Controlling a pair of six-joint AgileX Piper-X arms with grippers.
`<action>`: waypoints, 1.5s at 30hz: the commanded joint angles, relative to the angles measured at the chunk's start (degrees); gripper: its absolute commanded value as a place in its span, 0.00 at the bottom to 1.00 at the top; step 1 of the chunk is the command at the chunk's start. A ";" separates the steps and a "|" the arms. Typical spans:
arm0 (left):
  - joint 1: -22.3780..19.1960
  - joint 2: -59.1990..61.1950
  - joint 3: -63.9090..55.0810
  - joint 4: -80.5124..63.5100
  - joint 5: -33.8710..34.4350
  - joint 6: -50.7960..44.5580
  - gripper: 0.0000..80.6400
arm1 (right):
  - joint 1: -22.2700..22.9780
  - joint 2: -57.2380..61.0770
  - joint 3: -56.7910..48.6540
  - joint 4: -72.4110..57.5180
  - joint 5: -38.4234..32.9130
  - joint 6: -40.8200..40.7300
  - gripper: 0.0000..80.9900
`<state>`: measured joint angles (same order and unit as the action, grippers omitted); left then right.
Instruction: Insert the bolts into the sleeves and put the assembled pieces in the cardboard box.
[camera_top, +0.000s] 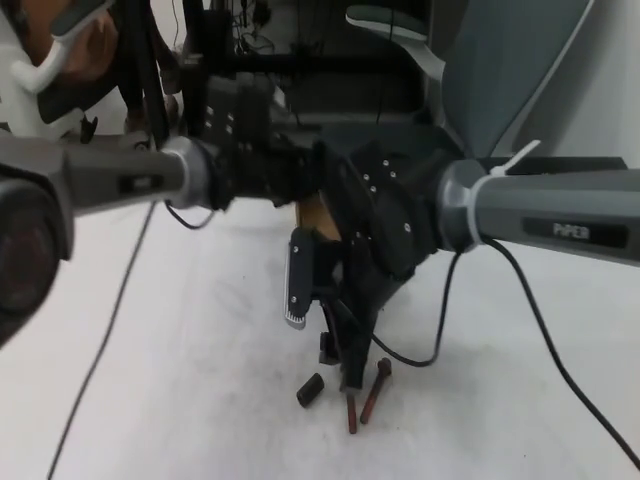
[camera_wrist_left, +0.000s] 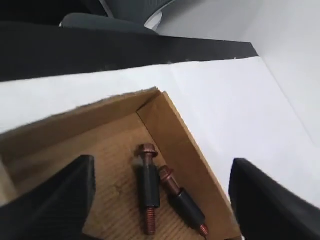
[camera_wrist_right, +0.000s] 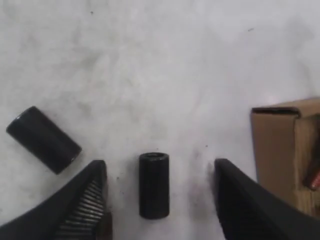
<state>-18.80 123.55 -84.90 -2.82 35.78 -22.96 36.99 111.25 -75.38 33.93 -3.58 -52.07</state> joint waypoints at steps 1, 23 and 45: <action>2.69 -3.42 -0.81 1.13 2.60 -0.17 0.87 | 0.06 1.77 -2.23 0.75 0.07 -0.90 0.61; 4.96 -12.10 -0.81 41.71 4.47 27.07 0.87 | -2.95 -2.36 -4.56 5.37 9.49 13.88 0.01; -20.66 -12.74 4.71 48.13 -27.98 9.71 0.83 | -17.01 -43.12 25.93 0.13 6.67 37.55 0.01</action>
<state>-37.75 110.74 -80.14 45.95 11.10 -10.52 20.37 71.92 -51.99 34.08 3.76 -14.98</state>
